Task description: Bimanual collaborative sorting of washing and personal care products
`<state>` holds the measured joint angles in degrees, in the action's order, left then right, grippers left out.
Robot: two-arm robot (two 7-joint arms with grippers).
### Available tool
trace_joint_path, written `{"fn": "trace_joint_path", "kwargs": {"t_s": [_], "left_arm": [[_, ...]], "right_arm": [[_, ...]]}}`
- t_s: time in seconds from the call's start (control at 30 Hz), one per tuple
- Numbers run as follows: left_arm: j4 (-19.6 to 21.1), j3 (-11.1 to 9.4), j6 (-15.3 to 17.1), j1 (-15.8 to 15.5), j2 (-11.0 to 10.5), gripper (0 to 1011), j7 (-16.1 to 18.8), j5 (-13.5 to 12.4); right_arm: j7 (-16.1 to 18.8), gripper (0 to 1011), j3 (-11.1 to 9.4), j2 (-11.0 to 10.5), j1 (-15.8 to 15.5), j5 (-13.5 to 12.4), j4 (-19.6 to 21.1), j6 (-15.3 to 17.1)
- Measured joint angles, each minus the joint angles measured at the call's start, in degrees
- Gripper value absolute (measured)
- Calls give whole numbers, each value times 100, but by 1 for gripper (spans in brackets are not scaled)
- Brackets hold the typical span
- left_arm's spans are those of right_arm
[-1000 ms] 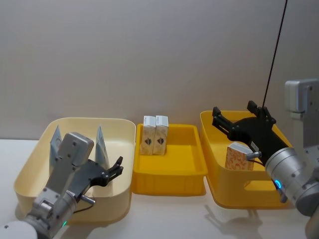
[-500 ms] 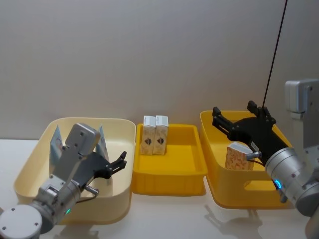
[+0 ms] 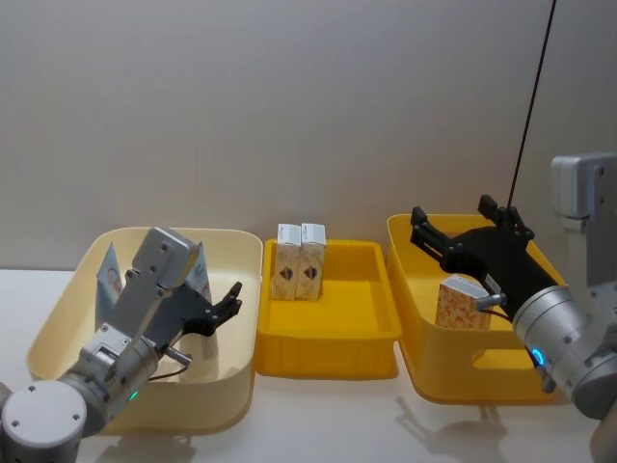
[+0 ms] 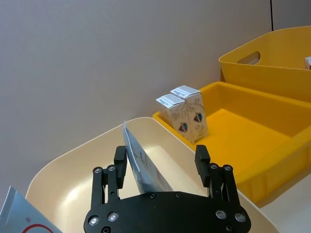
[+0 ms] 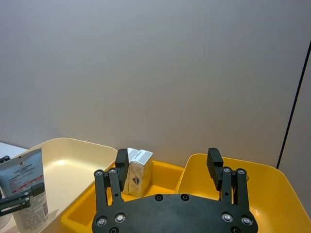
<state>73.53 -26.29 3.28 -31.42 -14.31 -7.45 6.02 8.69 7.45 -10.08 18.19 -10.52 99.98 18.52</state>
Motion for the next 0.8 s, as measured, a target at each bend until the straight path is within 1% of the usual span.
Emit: {"fn": "trace_joint_path", "kwargs": {"t_s": [0.03, 0.1, 0.13, 0.2, 0.23, 0.33, 0.37, 0.4, 0.43, 0.5, 0.6, 0.63, 0.8], "left_arm": [[-16, -1, 3, -13, 4, 871, -2, -7], [-27, -2, 5, -23, 8, 835, -5, -13], [-39, -3, 7, -34, 12, 786, -8, -18], [-49, -3, 8, -43, 14, 730, -10, -23], [-58, -4, 10, -52, 17, 730, -13, -26], [-70, -6, 12, -64, 20, 607, -16, -33], [-70, -6, 12, -64, 20, 607, -16, -33], [-79, -7, 14, -72, 22, 544, -17, -37], [-79, -7, 14, -72, 22, 530, -17, -37], [-87, -8, 15, -79, 24, 442, -18, -40], [-93, -8, 17, -87, 26, 357, -19, -44], [-96, -8, 18, -89, 27, 294, -21, -45], [-104, -8, 20, -96, 30, 202, -24, -47]], "right_arm": [[0, 1001, 0, 0, 0, 0, 0, 0], [0, 1001, 0, 0, 0, 0, 0, 0], [0, 1001, 0, 0, 0, 0, 0, 1], [0, 1001, 0, 0, 0, 0, -1, 0], [0, 1001, 0, 0, 1, 0, 0, 0], [0, 1001, 0, 0, 0, 0, -1, 0], [0, 1001, 0, 0, 0, 0, -1, 0], [0, 1001, 0, 0, 1, 0, -1, 0], [0, 1001, 0, 0, 1, 0, -1, 1], [0, 1001, 0, 0, 1, 0, -1, 0], [0, 1001, 0, 0, 0, 0, -1, 0], [0, 1001, 0, 0, 0, 0, -1, 1], [0, 1001, 0, 0, 1, 0, -1, 0]]}}
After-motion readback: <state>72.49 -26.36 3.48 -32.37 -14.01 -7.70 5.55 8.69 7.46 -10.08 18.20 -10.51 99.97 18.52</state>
